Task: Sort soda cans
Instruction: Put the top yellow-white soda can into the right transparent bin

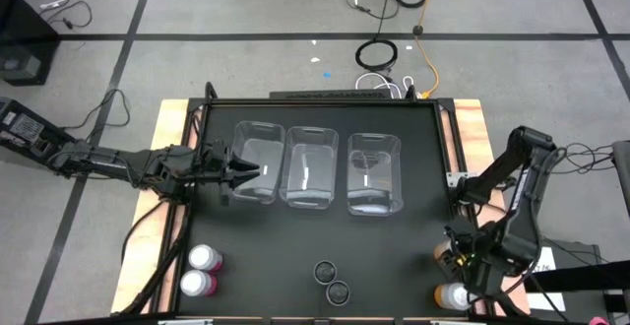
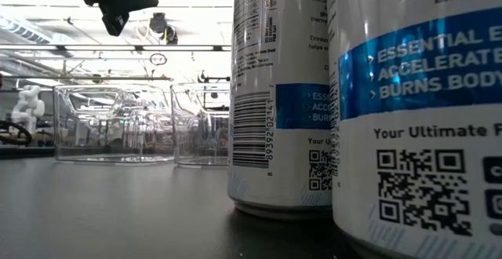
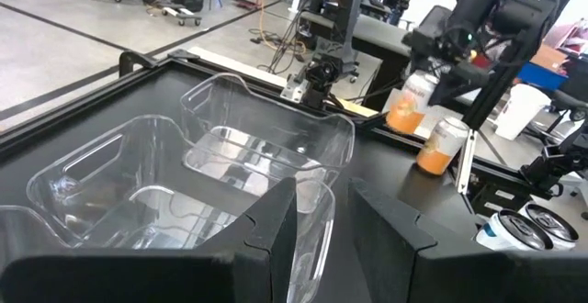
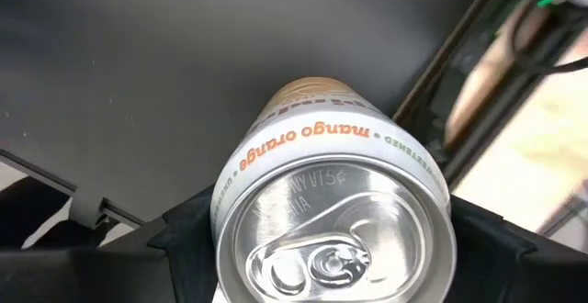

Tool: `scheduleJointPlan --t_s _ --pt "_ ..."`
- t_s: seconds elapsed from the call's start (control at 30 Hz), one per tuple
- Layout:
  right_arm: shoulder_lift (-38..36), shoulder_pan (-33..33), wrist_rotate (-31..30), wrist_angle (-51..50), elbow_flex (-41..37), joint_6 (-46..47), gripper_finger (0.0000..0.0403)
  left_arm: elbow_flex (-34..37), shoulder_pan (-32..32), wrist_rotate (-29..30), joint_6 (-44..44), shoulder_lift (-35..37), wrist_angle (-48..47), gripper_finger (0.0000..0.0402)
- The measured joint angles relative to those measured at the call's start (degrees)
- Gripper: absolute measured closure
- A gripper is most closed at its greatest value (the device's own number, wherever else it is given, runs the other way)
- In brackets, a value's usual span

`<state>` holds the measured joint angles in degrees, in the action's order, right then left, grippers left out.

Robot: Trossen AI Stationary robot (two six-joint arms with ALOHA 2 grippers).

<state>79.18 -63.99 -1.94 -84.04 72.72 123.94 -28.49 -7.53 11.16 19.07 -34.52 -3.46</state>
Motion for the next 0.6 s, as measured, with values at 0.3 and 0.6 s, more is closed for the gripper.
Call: scheduleJointPlan --t_s 0.3,0.6 --pt "-2.3 5.6 -7.5 -6.1 8.5 -7.6 0.0113 0.0 0.0 0.0 -0.4 0.0 0.0 0.0293" --pt "-3.0 17.4 -10.7 -5.9 8.6 -24.7 0.0113 0.0 0.0 0.0 -0.3 0.0 0.0 0.0293"
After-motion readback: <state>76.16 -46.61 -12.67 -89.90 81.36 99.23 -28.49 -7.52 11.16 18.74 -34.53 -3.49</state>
